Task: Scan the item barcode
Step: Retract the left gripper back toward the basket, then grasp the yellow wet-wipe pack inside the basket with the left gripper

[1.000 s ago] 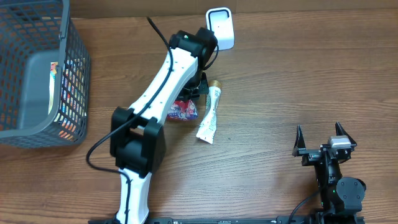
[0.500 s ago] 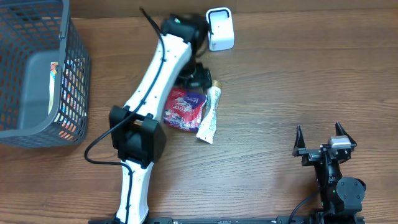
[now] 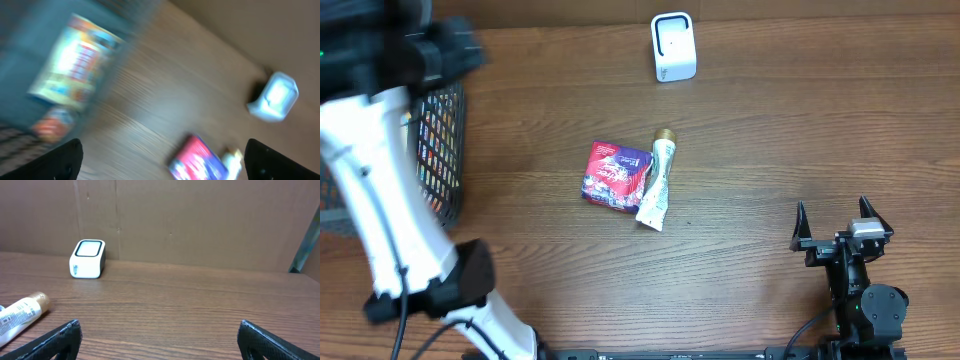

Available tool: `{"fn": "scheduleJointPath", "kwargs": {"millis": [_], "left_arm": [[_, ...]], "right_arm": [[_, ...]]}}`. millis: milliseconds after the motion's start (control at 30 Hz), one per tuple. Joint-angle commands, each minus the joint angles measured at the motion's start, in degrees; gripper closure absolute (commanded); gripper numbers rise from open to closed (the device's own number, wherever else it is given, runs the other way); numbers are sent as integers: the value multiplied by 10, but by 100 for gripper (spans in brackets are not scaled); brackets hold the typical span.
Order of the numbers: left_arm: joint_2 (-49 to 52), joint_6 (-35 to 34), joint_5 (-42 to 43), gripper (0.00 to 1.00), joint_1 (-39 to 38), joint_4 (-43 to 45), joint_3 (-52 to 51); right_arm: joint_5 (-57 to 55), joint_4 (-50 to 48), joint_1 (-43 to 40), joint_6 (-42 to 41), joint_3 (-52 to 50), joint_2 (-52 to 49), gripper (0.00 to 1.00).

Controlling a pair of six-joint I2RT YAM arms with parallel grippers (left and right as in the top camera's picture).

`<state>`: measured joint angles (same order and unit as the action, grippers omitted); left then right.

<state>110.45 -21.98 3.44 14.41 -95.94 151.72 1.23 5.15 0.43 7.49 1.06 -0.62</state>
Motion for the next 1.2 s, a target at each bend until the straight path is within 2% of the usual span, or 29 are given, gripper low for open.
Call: {"fn": "scheduleJointPath", "kwargs": {"millis": [0,67,233,500,767,867,1067,1167], "left_arm": [[-21,28,-34,3,112,0,9],[-7,-12,-53,2,168,6,-6],[67,-13,-64,1,213,42,-13],[204,54,-66,3,203,120,-12],[296,117,-62,6,187,109,-12],[326,155,-15,8,176,104,-13],[350,158,-37,10,153,104,-13],[361,157,-45,22,145,97,-14]], "right_arm": [[-1,-3,3,-2,-6,5,0],[-1,-3,3,-2,-6,5,0],[-1,-3,3,-2,-6,5,0],[-1,-3,3,-2,-6,5,0],[-1,-3,3,-2,-6,5,0],[-1,-3,3,-2,-6,5,0],[-1,-3,3,-2,-6,5,0],[-1,-3,3,-2,-6,5,0]]}}
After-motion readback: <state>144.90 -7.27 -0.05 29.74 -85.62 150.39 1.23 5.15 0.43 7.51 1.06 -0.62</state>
